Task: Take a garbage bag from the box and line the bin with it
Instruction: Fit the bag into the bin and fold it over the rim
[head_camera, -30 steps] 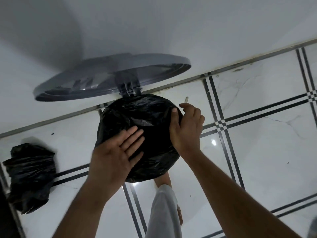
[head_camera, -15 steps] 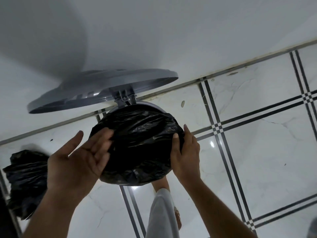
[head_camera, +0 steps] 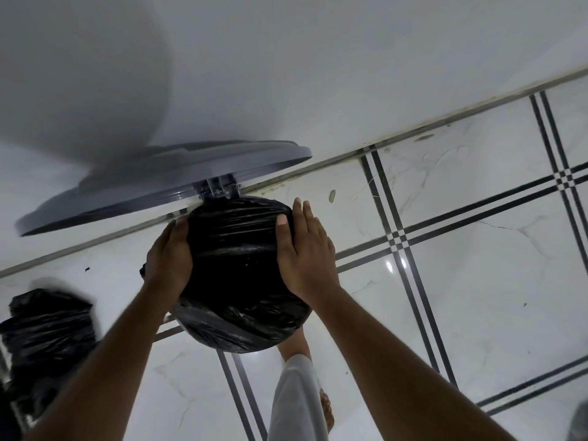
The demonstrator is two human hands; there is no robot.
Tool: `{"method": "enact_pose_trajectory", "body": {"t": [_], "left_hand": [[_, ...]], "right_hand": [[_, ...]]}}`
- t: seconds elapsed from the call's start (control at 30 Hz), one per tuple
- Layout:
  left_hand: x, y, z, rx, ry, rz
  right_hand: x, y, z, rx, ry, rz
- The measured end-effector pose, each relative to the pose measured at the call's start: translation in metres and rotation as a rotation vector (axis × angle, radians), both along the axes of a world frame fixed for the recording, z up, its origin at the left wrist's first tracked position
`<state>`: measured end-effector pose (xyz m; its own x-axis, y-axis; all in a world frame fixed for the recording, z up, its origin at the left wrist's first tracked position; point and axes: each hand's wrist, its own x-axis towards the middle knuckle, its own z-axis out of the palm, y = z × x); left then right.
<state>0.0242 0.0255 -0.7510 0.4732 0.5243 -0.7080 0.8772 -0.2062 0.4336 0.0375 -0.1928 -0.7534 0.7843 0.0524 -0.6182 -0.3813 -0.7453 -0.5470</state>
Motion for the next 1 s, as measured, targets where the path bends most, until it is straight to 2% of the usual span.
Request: {"method": "enact_pose_trajectory", "body": {"t": [0.13, 0.27, 0.33, 0.43, 0.5, 0.57, 0.73, 0.83, 0.93, 1.0], "left_hand": [[0.036, 0.014, -0.013, -0.17, 0.094, 0.088], [0.053, 0.023, -0.025, -0.204, 0.136, 0.149], [0.049, 0.026, -0.029, -0.222, 0.1, 0.185], [0.032, 0.034, -0.023, -0.244, 0.001, 0.356], [0.008, 0.052, -0.022, -0.173, -0.088, 0.478], [-0.025, 0.068, -0.02, -0.078, -0.137, 0.568], [-0.113, 0.044, 0.002, 0.038, -0.114, 0.656], [-0.148, 0.007, 0.009, -0.171, -0.101, 0.583], [-0.159, -0.022, 0.015, -0.44, -0.028, 0.61], [-0.165, -0.032, 0.013, -0.49, -0.028, 0.651]], "right_hand": [[0.032, 0.005, -0.016, -0.02, 0.176, 0.031], [0.062, 0.005, -0.025, -0.032, 0.298, 0.053], [0.068, 0.007, -0.029, -0.016, 0.329, 0.007], [0.065, -0.002, -0.03, 0.073, 0.227, -0.297], [0.05, -0.018, -0.021, 0.097, 0.103, -0.465], [0.026, -0.034, -0.014, 0.1, 0.039, -0.54], [-0.046, -0.057, 0.0, 0.152, 0.082, -0.641], [-0.079, -0.053, 0.001, 0.227, 0.179, -0.734], [-0.087, -0.044, -0.001, 0.318, 0.282, -0.873], [-0.086, -0.04, 0.002, 0.345, 0.286, -0.978]]}}
